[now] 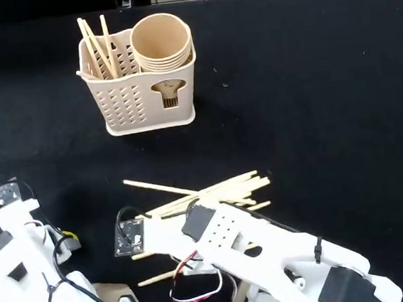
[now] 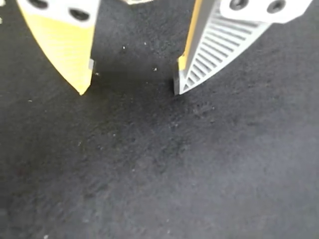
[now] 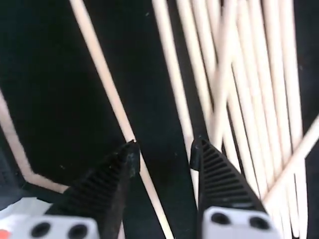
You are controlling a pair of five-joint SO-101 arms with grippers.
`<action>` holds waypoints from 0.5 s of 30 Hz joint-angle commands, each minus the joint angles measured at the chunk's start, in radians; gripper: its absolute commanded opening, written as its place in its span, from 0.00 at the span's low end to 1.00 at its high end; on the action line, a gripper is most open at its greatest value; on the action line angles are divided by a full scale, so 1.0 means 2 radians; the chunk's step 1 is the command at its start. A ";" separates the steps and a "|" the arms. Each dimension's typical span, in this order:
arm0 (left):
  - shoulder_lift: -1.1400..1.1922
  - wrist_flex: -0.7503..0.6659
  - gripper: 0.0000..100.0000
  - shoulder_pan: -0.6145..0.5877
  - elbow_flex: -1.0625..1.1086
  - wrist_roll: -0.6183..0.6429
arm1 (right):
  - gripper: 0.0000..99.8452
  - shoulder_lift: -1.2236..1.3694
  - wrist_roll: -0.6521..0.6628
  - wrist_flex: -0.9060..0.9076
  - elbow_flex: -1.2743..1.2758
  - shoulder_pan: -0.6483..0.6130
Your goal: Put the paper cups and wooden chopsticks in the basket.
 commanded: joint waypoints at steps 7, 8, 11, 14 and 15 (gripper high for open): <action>-0.004 0.047 0.28 0.003 -0.059 0.006 | 0.20 -0.001 -0.035 -0.023 0.028 -0.086; -0.004 0.041 0.28 0.003 -0.052 0.006 | 0.20 -0.001 -0.037 -0.033 0.035 -0.087; -0.004 0.013 0.28 0.003 -0.030 0.006 | 0.20 0.002 -0.037 -0.061 0.052 -0.084; -0.004 -0.012 0.28 0.003 -0.012 0.005 | 0.20 0.002 -0.037 -0.087 0.069 -0.081; -0.004 -0.016 0.28 0.003 -0.009 0.005 | 0.20 0.002 -0.036 -0.091 0.069 -0.074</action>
